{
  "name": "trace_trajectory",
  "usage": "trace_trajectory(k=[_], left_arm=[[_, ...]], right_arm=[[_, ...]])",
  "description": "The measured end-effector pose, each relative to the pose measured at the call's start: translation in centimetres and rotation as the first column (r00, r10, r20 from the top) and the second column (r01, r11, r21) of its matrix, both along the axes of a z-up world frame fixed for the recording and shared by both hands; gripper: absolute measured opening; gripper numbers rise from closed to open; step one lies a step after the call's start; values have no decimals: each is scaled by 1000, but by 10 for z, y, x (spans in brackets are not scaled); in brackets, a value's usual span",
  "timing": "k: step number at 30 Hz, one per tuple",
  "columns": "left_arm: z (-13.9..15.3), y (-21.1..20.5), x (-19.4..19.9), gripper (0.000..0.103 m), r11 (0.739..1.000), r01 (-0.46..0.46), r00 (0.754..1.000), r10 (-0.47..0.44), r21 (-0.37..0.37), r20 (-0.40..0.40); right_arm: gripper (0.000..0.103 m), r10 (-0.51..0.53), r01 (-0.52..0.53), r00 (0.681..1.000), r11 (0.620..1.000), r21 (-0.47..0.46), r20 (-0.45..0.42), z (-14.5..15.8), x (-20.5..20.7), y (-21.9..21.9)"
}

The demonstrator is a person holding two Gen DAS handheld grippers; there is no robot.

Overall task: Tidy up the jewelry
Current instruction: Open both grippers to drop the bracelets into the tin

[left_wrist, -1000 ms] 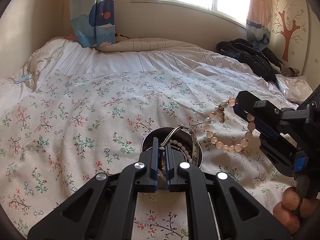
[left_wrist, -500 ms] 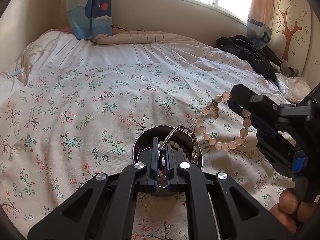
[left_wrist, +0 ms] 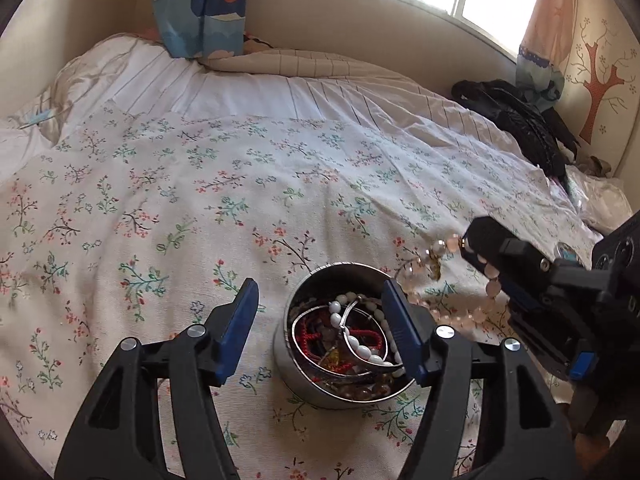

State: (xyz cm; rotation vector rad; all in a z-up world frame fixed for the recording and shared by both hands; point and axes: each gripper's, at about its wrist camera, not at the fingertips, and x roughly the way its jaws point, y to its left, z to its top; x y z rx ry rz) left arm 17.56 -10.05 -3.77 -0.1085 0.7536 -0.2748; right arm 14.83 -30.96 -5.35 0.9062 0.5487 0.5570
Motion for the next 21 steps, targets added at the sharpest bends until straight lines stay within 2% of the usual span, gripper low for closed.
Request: trace_trajectory(k=[4, 5, 7, 10, 15, 18, 20, 21], left_arm=[[10, 27, 2, 67, 991, -123, 992, 124, -49, 28], [11, 34, 3, 68, 987, -149, 988, 150, -60, 27], [11, 42, 5, 69, 981, -183, 983, 184, -70, 23], [10, 45, 7, 70, 979, -194, 981, 196, -63, 16], [11, 35, 5, 79, 984, -176, 984, 177, -15, 34], [10, 27, 0, 84, 987, -155, 987, 153, 35, 46], [9, 23, -9, 86, 987, -136, 990, 131, 83, 59], [8, 21, -14, 87, 985, -128, 990, 122, 112, 66]], right_arm=[[11, 56, -55, 998, 998, 24, -20, -5, 9, 11], [13, 53, -53, 998, 999, 3, -38, -6, 11, 14], [48, 10, -15, 997, 998, -67, -75, -8, 12, 15], [48, -28, 21, 995, 997, -77, -96, -11, 10, 9], [50, -77, 68, 991, 994, -89, -113, -13, 6, -1], [56, -117, 93, 984, 980, -174, -131, -10, 2, 0], [65, -166, 121, 976, 951, -284, -141, -4, -4, 3], [74, -194, 134, 970, 928, -347, -144, -1, -9, 6]])
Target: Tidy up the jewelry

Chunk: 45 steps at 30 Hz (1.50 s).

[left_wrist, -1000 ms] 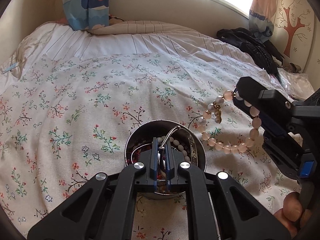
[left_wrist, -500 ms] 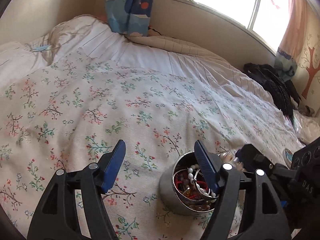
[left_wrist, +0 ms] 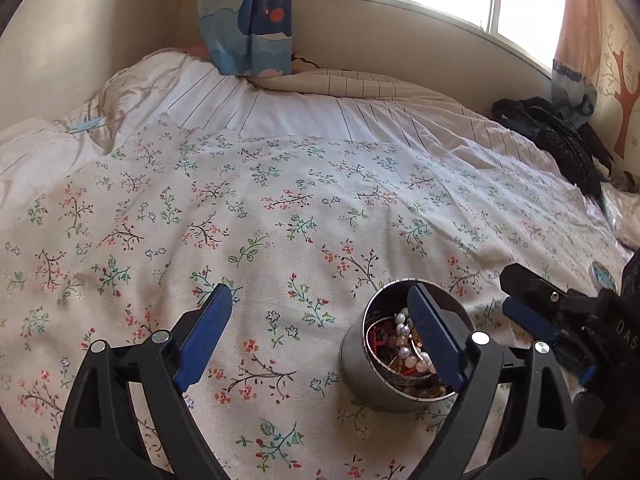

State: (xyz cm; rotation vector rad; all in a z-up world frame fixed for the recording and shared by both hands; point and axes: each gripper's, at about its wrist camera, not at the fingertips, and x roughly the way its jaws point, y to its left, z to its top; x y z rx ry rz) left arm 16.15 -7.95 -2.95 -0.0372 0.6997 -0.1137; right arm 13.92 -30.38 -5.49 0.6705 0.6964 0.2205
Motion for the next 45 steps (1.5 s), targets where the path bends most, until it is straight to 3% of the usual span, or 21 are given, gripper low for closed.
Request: trace_trajectory(k=[5, 7, 12, 21, 33, 45], left_arm=[[3, 0, -39, 91, 990, 32, 999, -34, 137, 11], [8, 6, -62, 95, 983, 26, 999, -33, 181, 36], [12, 24, -109, 95, 973, 36, 999, -44, 226, 29], [34, 45, -162, 95, 991, 19, 997, -28, 131, 67], [48, 44, -191, 95, 993, 20, 993, -32, 112, 111], [50, 38, -197, 95, 994, 23, 995, -34, 108, 96]], right_arm=[[86, -24, 18, 999, 978, -207, -25, 14, -35, 12], [93, -35, 34, 999, 968, -248, 0, 23, -58, 14], [95, -38, 45, 999, 943, -329, 26, 32, -109, 24], [96, -94, 116, 992, 928, -353, 80, 50, -158, 23], [96, -132, 163, 986, 903, -397, 104, 67, -203, 27], [96, -191, 203, 979, 902, -380, 68, 83, -209, 18]])
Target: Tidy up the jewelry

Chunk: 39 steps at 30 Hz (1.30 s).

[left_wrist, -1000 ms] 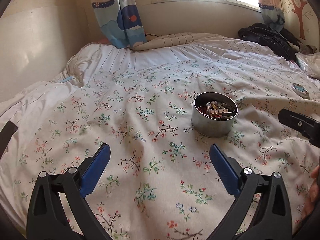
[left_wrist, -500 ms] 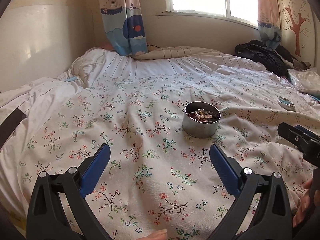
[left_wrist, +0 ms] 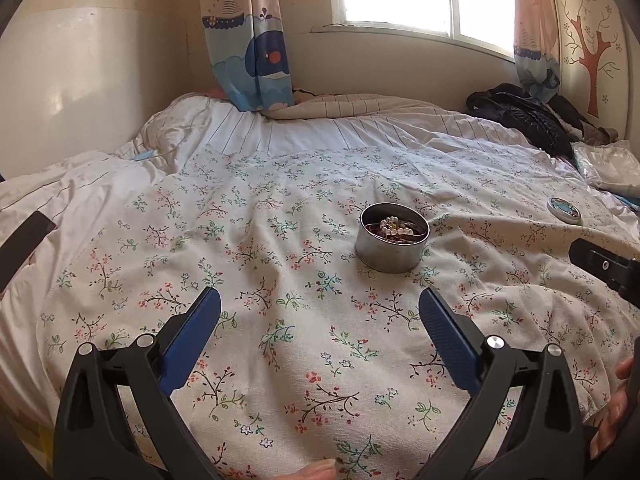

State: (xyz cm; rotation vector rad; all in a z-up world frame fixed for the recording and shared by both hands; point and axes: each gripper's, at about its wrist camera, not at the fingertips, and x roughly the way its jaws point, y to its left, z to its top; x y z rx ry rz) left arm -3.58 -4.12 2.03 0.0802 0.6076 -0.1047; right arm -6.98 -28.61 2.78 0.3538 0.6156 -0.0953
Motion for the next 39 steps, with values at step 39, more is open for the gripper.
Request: trace_trajectory(k=[39], left_arm=[[11, -1, -1, 95, 1000, 13, 1000, -13, -7, 12]], right_arm=[[96, -9, 9, 1000, 997, 71, 6, 5, 3, -3]])
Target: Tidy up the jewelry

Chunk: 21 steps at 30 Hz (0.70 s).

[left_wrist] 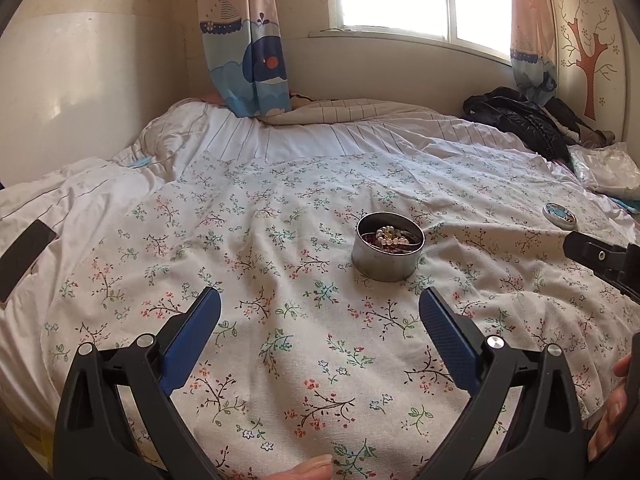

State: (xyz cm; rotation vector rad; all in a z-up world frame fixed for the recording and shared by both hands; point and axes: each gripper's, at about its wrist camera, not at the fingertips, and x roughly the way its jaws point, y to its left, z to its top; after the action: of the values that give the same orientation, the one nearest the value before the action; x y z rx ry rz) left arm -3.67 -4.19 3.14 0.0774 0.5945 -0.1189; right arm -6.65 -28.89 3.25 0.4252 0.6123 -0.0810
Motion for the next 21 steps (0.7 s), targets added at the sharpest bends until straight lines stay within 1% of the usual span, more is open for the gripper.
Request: trace_trajectory(k=[4, 8, 10, 15, 19, 21], left_arm=[[-4, 3, 7, 95, 1000, 13, 999, -14, -12, -39], [-6, 8, 9, 95, 1000, 27, 999, -27, 7, -45], [-8, 12, 14, 95, 1000, 14, 998, -14, -4, -62], [-15, 18, 23, 95, 1000, -22, 997, 21, -7, -76], [-19, 17, 29, 95, 999, -35, 996, 35, 8, -86], [-19, 19, 29, 95, 999, -39, 995, 39, 0, -87]], right_arm=[[96, 2, -2, 1000, 1000, -12, -13, -13, 5, 4], [96, 3, -3, 999, 1000, 12, -34, -24, 12, 4], [96, 8, -8, 1000, 1000, -1, -30, -24, 14, 7], [96, 12, -13, 1000, 999, -32, -23, -24, 19, 10], [96, 7, -7, 999, 1000, -21, -38, -28, 24, 7], [96, 6, -7, 999, 1000, -18, -37, -28, 24, 5]])
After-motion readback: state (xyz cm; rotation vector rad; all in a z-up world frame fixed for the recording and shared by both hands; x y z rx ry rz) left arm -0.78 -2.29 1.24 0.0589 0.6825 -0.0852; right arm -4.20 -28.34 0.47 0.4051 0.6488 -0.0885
